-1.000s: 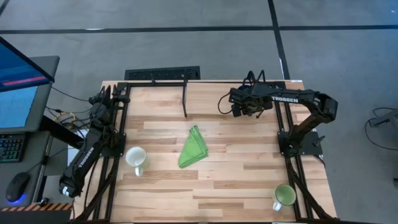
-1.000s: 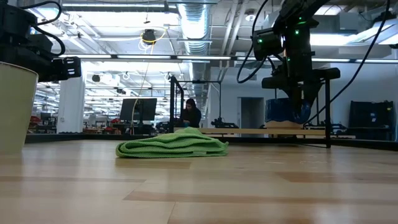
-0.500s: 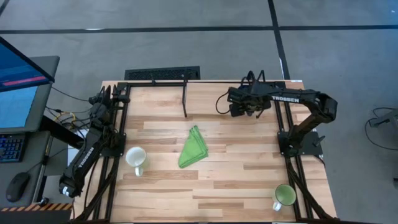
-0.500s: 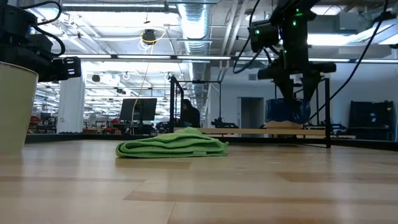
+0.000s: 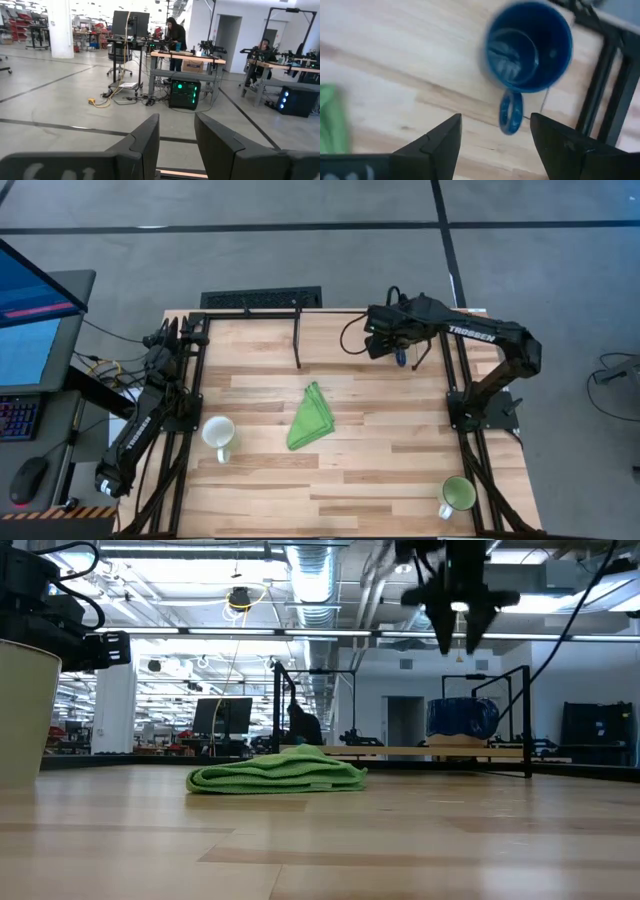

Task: Stack small to large cups/mugs on shelf
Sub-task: Put the green mug on the shelf

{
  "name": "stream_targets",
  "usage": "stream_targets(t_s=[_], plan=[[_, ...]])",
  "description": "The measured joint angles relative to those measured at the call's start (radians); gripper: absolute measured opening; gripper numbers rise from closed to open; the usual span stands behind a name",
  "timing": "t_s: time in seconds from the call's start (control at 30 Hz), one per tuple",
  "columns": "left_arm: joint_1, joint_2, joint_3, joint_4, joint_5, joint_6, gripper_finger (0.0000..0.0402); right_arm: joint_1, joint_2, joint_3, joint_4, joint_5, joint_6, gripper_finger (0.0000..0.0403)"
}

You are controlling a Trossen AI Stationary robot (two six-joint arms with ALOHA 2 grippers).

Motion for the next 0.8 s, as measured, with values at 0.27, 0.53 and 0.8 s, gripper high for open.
stream_targets(t_s=[0.27,0.53,0.8], plan=[[0.0,0.0,0.0,-0.001,0.012,0.011,0.0114,0.198,-0.03,0.193,-0.102,0.292,-0.26,0.0259],[0.0,0.0,0.001,-0.004,0.061,0.018,0.0114,0.401,-0.25,0.189,-0.138,0.528,-0.225,0.0259],[0.0,0.0,0.001,-0.004,0.062,0.012,0.0114,0.547,-0.445,-0.021,-0.137,0.444,-0.135,0.0259]])
